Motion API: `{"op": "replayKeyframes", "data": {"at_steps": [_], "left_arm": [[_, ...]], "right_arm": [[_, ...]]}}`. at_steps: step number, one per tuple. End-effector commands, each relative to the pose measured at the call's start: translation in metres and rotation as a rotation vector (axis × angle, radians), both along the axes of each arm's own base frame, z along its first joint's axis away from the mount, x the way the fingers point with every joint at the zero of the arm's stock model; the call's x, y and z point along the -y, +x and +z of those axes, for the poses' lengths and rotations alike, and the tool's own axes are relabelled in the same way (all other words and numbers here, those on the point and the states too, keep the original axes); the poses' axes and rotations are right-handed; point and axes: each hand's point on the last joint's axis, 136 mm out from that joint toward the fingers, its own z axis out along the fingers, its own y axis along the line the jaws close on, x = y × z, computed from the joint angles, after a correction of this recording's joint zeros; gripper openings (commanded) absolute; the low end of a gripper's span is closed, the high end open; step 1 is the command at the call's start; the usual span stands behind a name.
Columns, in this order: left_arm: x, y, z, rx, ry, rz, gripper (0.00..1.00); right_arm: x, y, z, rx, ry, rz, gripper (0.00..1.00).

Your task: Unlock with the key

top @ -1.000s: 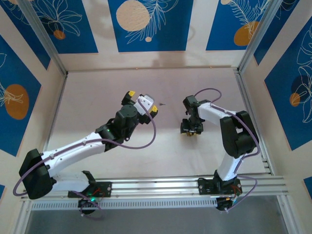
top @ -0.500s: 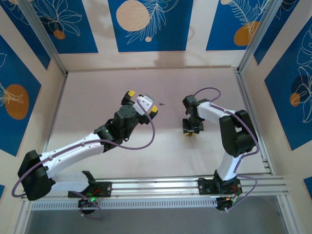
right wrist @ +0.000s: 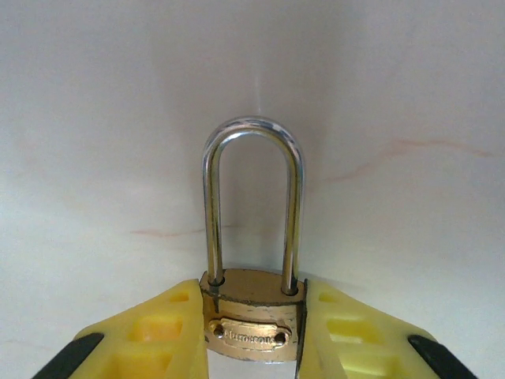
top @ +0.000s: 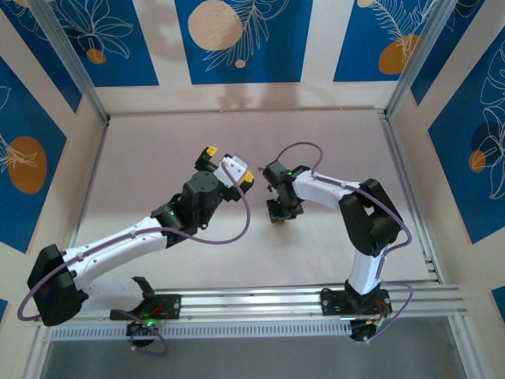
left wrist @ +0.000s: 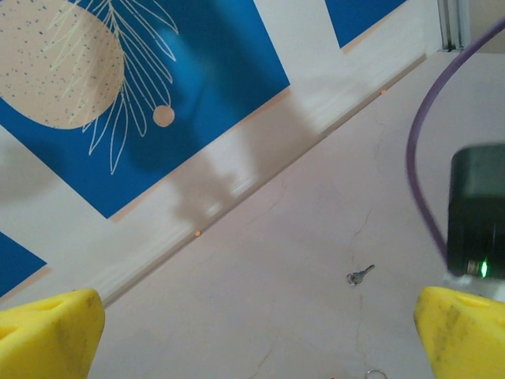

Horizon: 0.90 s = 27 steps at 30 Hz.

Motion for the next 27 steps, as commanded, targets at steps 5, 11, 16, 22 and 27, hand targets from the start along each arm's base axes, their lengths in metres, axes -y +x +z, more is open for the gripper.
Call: {"op": "replayKeyframes", "data": {"at_steps": [5, 11, 16, 22, 27], "left_arm": [[-0.017, 0.004, 0.02, 0.091, -0.003, 0.063, 1.0], [-0.039, 0.014, 0.028, 0.112, -0.037, 0.146, 1.0], [-0.049, 0.016, 0.033, 0.13, -0.059, 0.18, 1.0], [-0.055, 0.018, 0.034, 0.137, -0.071, 0.2, 1.0], [-0.055, 0.019, 0.033, 0.133, -0.071, 0.199, 1.0]], "right_arm": [[-0.082, -0.035, -0.003, -0.028, 0.061, 0.229, 0.27], [-0.116, -0.052, -0.012, -0.017, 0.044, 0.344, 0.28], [-0.111, -0.049, -0.011, -0.003, 0.015, 0.363, 0.45], [-0.095, -0.047, -0.007, 0.007, -0.015, 0.355, 0.54], [-0.079, -0.044, -0.007, 0.011, -0.041, 0.334, 0.53]]}}
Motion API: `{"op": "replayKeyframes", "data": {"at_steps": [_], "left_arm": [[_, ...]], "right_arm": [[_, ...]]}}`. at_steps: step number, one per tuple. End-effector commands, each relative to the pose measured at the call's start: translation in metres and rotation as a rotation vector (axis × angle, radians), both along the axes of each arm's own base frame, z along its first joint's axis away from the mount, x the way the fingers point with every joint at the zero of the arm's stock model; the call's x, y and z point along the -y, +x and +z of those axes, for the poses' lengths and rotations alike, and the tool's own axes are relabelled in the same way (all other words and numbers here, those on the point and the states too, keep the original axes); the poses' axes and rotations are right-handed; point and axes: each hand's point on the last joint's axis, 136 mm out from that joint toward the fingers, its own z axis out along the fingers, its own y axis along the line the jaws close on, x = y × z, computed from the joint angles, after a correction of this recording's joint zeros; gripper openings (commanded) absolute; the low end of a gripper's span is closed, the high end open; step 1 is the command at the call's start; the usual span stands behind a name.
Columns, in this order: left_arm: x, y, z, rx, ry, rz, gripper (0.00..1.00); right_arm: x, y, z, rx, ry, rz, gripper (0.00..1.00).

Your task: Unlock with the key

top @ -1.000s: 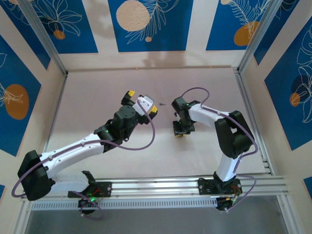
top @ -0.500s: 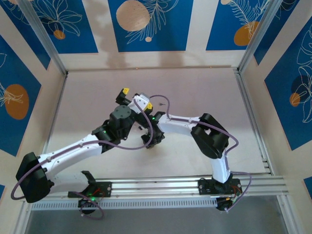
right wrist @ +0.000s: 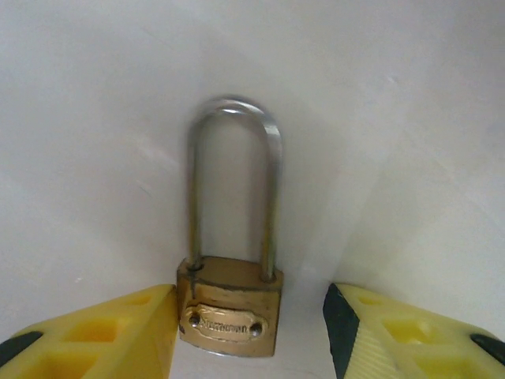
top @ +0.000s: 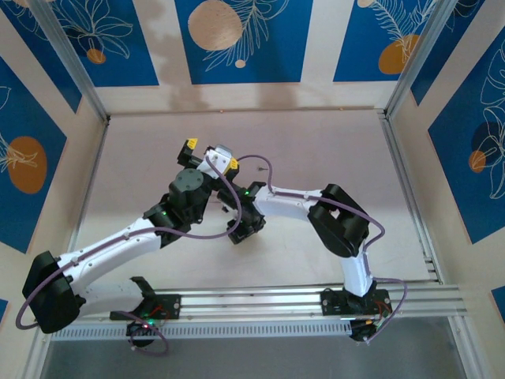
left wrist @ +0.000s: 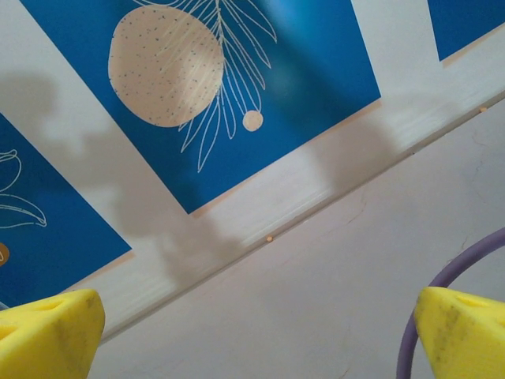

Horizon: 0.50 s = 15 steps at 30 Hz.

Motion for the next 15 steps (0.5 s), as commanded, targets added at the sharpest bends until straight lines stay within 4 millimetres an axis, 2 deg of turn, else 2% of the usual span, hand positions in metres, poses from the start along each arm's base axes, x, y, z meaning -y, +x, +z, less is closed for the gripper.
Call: {"op": "replayKeyframes", "data": {"at_steps": [1, 5, 9, 15], "left_arm": [[-0.008, 0.001, 0.008, 0.025, -0.038, 0.024, 1.0], [-0.009, 0.003, 0.006, 0.02, -0.034, 0.027, 1.0], [-0.01, 0.003, 0.007, 0.021, -0.039, 0.028, 1.0], [-0.009, 0.003, 0.006, 0.018, -0.037, 0.025, 1.0]], "right_arm": [[0.029, 0.0, 0.0, 0.003, -0.079, -0.014, 0.53], [0.031, 0.004, 0.001, 0.008, -0.079, -0.035, 0.53], [0.025, 0.003, 0.002, -0.002, -0.062, -0.03, 0.53], [0.035, 0.015, 0.007, 0.02, -0.084, -0.062, 0.53]]}}
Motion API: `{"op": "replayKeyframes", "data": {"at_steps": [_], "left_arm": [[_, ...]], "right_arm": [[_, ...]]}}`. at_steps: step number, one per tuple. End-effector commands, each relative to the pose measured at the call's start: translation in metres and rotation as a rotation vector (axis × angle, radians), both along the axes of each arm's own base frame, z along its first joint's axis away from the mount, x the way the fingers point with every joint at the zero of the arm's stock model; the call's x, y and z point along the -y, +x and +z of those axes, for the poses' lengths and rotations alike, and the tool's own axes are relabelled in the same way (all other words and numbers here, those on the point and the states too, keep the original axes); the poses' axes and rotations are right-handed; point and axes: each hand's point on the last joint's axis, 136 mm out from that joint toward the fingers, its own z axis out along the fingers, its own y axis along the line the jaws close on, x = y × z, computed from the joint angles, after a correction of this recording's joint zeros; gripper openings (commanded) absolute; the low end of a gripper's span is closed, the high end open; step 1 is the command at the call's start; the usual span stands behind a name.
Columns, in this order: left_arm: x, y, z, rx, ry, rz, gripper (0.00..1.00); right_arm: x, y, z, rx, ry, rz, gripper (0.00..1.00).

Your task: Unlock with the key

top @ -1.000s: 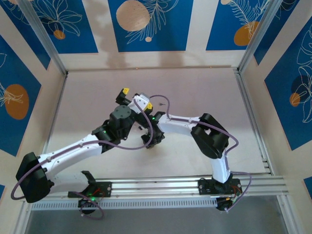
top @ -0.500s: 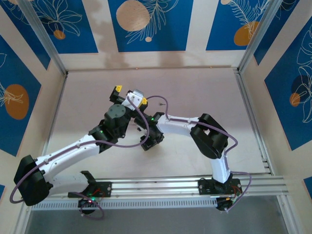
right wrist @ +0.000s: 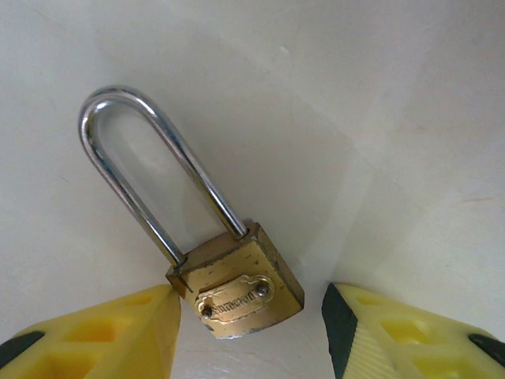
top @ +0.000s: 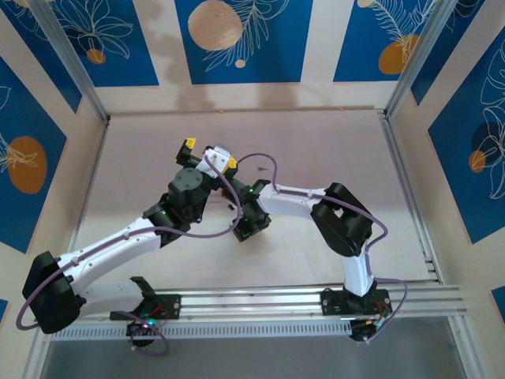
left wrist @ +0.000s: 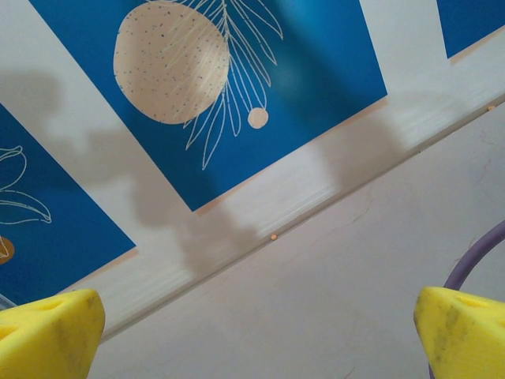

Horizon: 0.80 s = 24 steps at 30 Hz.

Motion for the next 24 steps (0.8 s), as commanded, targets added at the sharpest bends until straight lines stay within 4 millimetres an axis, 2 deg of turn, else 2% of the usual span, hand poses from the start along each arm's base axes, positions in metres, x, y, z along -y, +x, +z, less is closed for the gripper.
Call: {"op": "replayKeyframes", "data": {"at_steps": [1, 10, 13, 17, 19, 22, 24], "left_arm": [[-0.006, 0.001, 0.007, 0.019, -0.037, 0.014, 1.0], [-0.006, 0.002, 0.005, 0.014, -0.037, 0.016, 1.0], [-0.006, 0.002, 0.006, 0.016, -0.037, 0.015, 1.0], [-0.012, 0.003, 0.008, 0.028, -0.039, 0.044, 1.0], [-0.02, 0.003, 0.013, 0.052, -0.056, 0.085, 1.0], [-0.028, 0.001, 0.019, 0.082, -0.072, 0.116, 0.99], [-0.027, 0.002, 0.017, 0.074, -0.064, 0.121, 1.0]], "right_arm": [[0.019, 0.008, 0.009, 0.02, -0.051, -0.029, 0.53], [0.018, 0.01, 0.012, 0.019, -0.042, -0.032, 0.53], [0.02, 0.012, 0.022, 0.024, -0.026, -0.017, 0.53], [0.025, 0.023, 0.05, 0.054, 0.038, -0.042, 0.53], [0.028, 0.034, 0.067, 0.076, 0.093, -0.079, 0.53], [0.043, 0.072, 0.088, 0.131, 0.119, -0.197, 0.53], [0.047, 0.095, 0.092, 0.136, 0.131, -0.233, 0.53]]}}
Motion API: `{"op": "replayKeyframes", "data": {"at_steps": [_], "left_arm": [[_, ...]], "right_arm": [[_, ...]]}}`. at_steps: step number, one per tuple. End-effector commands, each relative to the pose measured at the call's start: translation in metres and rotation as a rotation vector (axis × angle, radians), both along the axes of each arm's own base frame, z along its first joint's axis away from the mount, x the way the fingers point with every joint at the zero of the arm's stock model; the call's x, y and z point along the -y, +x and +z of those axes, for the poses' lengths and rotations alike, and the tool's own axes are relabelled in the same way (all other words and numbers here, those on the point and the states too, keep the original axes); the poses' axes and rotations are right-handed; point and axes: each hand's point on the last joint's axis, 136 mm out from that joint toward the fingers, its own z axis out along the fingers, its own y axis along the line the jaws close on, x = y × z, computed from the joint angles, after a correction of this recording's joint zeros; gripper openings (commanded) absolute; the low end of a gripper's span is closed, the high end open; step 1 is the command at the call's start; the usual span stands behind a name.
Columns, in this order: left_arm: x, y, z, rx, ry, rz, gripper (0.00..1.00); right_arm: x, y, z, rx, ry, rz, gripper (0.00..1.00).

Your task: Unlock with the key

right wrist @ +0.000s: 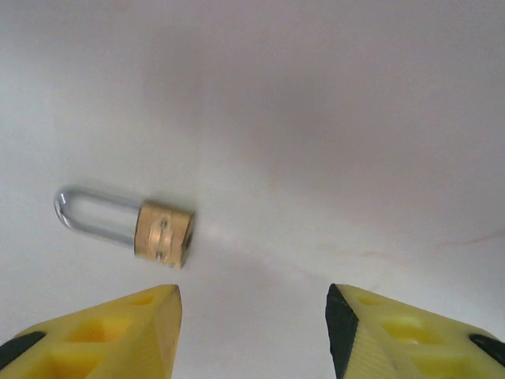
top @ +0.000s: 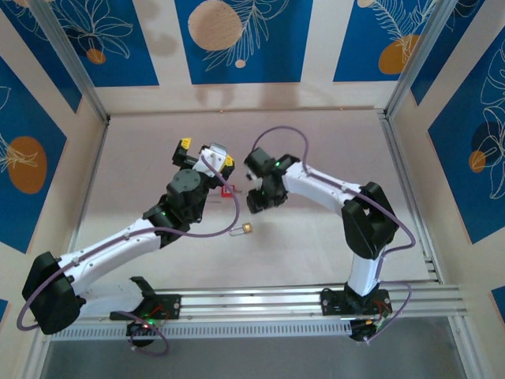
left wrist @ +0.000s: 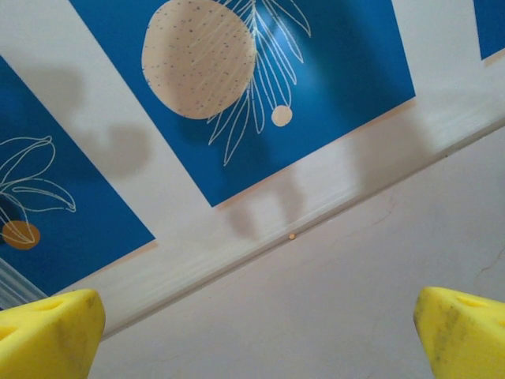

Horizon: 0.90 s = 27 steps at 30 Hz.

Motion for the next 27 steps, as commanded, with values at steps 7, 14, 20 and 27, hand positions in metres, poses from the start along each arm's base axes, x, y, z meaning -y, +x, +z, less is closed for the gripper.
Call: {"op": "replayKeyframes", "data": {"at_steps": [7, 14, 20, 27], "left_arm": [[-0.006, 0.006, -0.002, 0.002, -0.034, 0.044, 1.0], [-0.003, 0.005, -0.004, -0.008, -0.037, 0.023, 1.0], [-0.001, 0.005, -0.005, -0.016, -0.042, 0.011, 1.0], [0.0, 0.004, -0.005, -0.019, -0.044, 0.001, 1.0]], "right_arm": [[0.009, 0.094, 0.0, -0.001, -0.007, -0.085, 0.55], [0.019, 0.143, -0.021, -0.027, -0.045, -0.125, 0.56], [0.026, 0.159, -0.05, -0.08, -0.148, -0.106, 0.57], [0.018, 0.172, -0.06, -0.059, -0.142, -0.104, 0.59]]}}
